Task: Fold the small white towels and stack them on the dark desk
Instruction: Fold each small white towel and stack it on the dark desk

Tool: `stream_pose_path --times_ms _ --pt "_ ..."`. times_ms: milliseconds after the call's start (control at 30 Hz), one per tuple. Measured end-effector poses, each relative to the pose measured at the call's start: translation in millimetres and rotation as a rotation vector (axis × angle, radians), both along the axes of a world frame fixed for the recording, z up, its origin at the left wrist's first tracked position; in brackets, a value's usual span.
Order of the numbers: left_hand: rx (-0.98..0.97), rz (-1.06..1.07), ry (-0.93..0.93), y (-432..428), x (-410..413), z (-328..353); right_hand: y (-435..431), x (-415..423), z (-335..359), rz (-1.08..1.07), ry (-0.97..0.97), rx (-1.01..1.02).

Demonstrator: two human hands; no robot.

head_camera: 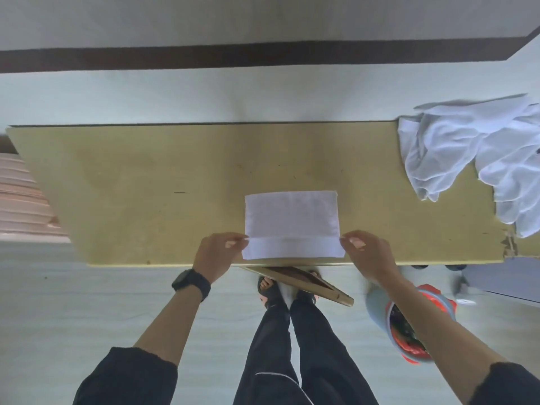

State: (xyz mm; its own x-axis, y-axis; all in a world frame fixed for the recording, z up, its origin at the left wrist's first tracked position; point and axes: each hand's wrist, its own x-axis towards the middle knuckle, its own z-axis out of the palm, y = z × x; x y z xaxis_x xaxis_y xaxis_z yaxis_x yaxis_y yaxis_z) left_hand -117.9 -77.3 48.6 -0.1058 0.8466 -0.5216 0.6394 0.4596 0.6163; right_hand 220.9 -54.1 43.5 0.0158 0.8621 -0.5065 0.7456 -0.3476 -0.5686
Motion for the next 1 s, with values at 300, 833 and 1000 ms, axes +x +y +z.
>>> stream_pose_path --times_ms 300,833,1000 --pt "0.052 0.235 -0.026 88.5 -2.5 -47.7 87.2 -30.0 -38.7 -0.389 0.147 0.078" --pt "0.087 -0.009 0.241 98.7 6.0 -68.0 97.0 -33.0 -53.7 -0.380 0.019 0.163" --pt "0.088 -0.035 0.298 101.8 12.4 -65.6 97.4 -32.0 -67.2 -0.309 -0.088 0.232"
